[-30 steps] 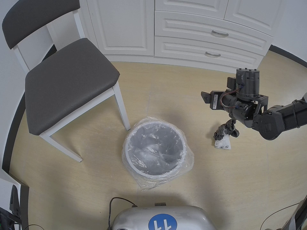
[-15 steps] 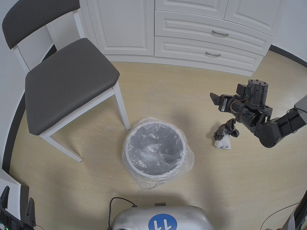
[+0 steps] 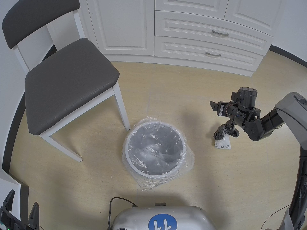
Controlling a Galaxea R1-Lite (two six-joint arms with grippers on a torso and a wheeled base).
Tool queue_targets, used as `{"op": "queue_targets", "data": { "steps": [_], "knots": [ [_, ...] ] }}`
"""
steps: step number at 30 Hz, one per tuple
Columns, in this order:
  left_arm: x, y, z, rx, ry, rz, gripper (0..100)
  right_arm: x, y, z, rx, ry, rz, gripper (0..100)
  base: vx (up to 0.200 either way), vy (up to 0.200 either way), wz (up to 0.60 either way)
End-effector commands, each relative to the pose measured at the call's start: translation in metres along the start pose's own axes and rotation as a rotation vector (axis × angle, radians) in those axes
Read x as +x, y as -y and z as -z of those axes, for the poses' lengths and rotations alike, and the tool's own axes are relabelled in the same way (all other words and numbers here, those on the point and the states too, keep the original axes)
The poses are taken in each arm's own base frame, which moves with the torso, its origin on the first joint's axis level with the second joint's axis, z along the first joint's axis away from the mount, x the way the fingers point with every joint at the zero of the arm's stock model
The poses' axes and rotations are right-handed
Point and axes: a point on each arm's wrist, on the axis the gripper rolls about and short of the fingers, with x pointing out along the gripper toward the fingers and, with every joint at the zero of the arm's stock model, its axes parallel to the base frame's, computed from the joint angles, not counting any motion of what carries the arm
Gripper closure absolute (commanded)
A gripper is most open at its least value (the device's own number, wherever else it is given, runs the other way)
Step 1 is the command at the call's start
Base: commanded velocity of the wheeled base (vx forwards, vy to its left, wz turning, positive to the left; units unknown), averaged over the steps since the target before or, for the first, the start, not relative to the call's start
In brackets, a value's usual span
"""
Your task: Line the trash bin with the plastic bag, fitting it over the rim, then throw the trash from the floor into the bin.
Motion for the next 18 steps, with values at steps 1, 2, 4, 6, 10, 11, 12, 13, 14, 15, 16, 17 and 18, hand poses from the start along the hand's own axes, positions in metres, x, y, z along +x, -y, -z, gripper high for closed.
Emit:
{"op": "queue_targets", "data": {
  "steps": [1, 2, 4, 6, 10, 11, 12, 13, 14, 15, 16, 17, 18],
  "knots": [
    [0.0, 0.0, 0.003, 0.001, 0.002, 0.001, 0, 0.053, 0.028, 0.049, -0.039, -0.173, 0.083, 0, 0.0, 0.0, 0.0],
    [0.0, 0.0, 0.003, 0.001, 0.002, 0.001, 0, 0.056, 0.033, 0.054, -0.046, -0.193, 0.103, 0, 0.0, 0.0, 0.0],
    [0.0, 0.0, 0.003, 0.001, 0.002, 0.001, 0, 0.062, 0.044, 0.063, -0.073, -0.224, 0.145, 0, 0.0, 0.0, 0.0],
    [0.0, 0.0, 0.003, 0.001, 0.004, 0.001, 0, 0.068, 0.056, 0.069, -0.105, -0.236, 0.175, 0, 0.0, 0.0, 0.0],
    [0.0, 0.0, 0.003, 0.001, 0.004, 0.001, 0, 0.076, 0.069, 0.079, -0.125, -0.245, 0.228, 0, 0.0, 0.0, 0.0],
    [0.0, 0.0, 0.003, 0.001, 0.004, 0.001, 0, 0.076, 0.07, 0.079, -0.129, -0.244, 0.232, 0, 0.0, 0.0, 0.0],
    [0.0, 0.0, 0.003, 0.001, 0.004, 0.0, 0, 0.076, 0.071, 0.076, -0.129, -0.238, 0.235, 0, 0.0, 0.0, 0.0],
    [0.0, 0.0, 0.003, 0.001, 0.004, 0.001, 0, 0.075, 0.073, 0.073, -0.127, -0.233, 0.239, 0, 0.0, 0.0, 0.0],
    [0.0, 0.0, 0.003, 0.001, 0.002, 0.001, 0, 0.074, 0.074, 0.071, -0.127, -0.23, 0.242, 0, 0.0, 0.0, 0.0],
    [0.0, 0.0, 0.003, 0.001, 0.002, 0.001, 0, 0.074, 0.074, 0.071, -0.127, -0.23, 0.242, 0, 0.0, 0.0, 0.0],
    [0.0, 0.0, 0.003, 0.001, 0.002, 0.001, 0, 0.071, 0.073, 0.064, -0.124, -0.216, 0.241, 0, 0.0, 0.0, 0.0],
    [0.0, 0.0, 0.003, 0.001, 0.002, 0.001, 0, 0.069, 0.073, 0.059, -0.122, -0.21, 0.241, 0, 0.0, 0.0, 0.0],
    [0.0, 0.0, 0.003, 0.001, 0.002, 0.001, 0, 0.067, 0.073, 0.057, -0.119, -0.206, 0.243, 0, 0.0, 0.0, 0.0]
  ]
}}
